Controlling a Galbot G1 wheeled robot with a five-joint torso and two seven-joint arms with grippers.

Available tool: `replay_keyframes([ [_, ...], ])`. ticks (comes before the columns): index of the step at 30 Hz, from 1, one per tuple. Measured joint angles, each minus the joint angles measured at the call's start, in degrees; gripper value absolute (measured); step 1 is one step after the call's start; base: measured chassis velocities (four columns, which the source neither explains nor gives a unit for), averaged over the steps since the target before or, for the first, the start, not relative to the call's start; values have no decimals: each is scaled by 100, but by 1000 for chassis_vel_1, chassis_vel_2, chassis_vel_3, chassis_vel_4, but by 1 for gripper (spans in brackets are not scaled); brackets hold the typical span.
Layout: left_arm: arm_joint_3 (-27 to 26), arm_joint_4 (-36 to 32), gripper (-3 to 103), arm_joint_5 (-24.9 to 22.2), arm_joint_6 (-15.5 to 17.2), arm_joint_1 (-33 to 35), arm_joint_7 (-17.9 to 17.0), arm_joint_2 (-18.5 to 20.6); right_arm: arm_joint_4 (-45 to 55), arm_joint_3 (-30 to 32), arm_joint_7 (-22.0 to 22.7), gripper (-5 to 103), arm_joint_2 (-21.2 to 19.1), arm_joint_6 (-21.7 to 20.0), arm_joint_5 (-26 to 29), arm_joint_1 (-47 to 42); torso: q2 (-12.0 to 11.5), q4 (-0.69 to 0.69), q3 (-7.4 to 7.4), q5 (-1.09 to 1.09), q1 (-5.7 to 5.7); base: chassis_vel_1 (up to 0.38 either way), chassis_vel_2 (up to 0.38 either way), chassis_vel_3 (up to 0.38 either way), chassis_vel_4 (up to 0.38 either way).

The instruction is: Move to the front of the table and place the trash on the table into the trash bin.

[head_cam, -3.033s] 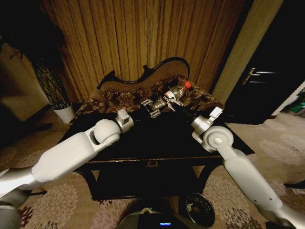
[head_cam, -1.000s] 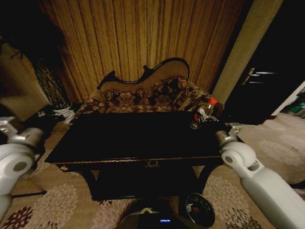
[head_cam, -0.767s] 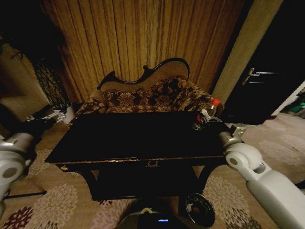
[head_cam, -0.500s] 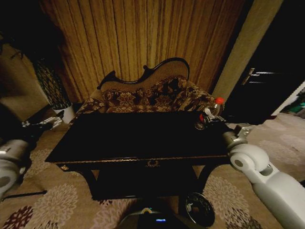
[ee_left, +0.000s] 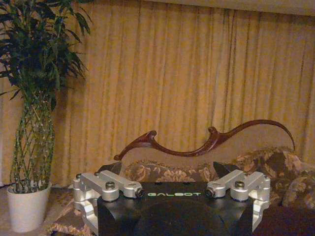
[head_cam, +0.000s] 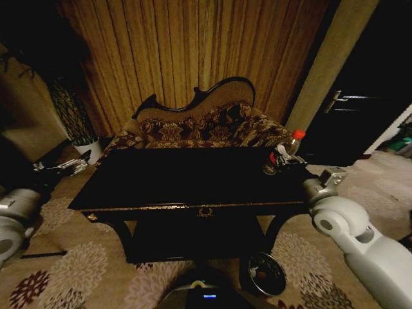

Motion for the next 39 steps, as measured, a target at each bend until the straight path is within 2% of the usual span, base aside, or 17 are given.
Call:
replay_keyframes([
  [12,-44,-10,100,23,-25,69,62,-26,111,168,1,24,299,63,-216,-444,0,0,0,0,0,141,-142,-132,136],
  [24,-52,-66,100,18,-39,75,58,-62,80,72,-69,24,612,105,-542,-796,1,1,-1,0,-1,116,-113,-114,112],
  [26,-66,-71,100,24,-23,88,57,-68,-280,-95,-204,24,865,165,-777,-1010,2,1,-2,0,-4,28,-29,-10,28],
  [28,-69,-72,100,25,-23,89,57,-68,-386,-156,-228,24,930,175,-841,-1047,2,1,-2,-1,-3,0,0,0,0],
  [30,-70,-70,100,28,-20,88,57,-68,-964,-487,-364,24,1213,271,-1220,-1094,0,-2,0,0,-1,0,0,0,0],
  [31,-70,-70,100,28,-20,88,57,-68,-964,-487,-364,24,1213,271,-1220,-1094,0,-2,0,0,-1,0,0,0,0],
  [35,-85,-69,100,29,-20,87,57,-66,-2106,-1016,-462,24,1591,548,-1610,-762,-1,-1,1,2,2,0,0,0,0],
  [36,-85,-69,100,29,-20,87,57,-66,-2106,-1016,-462,24,1591,548,-1610,-762,-1,-1,1,2,2,0,0,0,0],
  [39,-91,-106,100,29,-22,80,57,-68,-3240,-1374,-470,24,1922,792,-1896,-212,0,1,0,1,0,0,0,0,0],
])
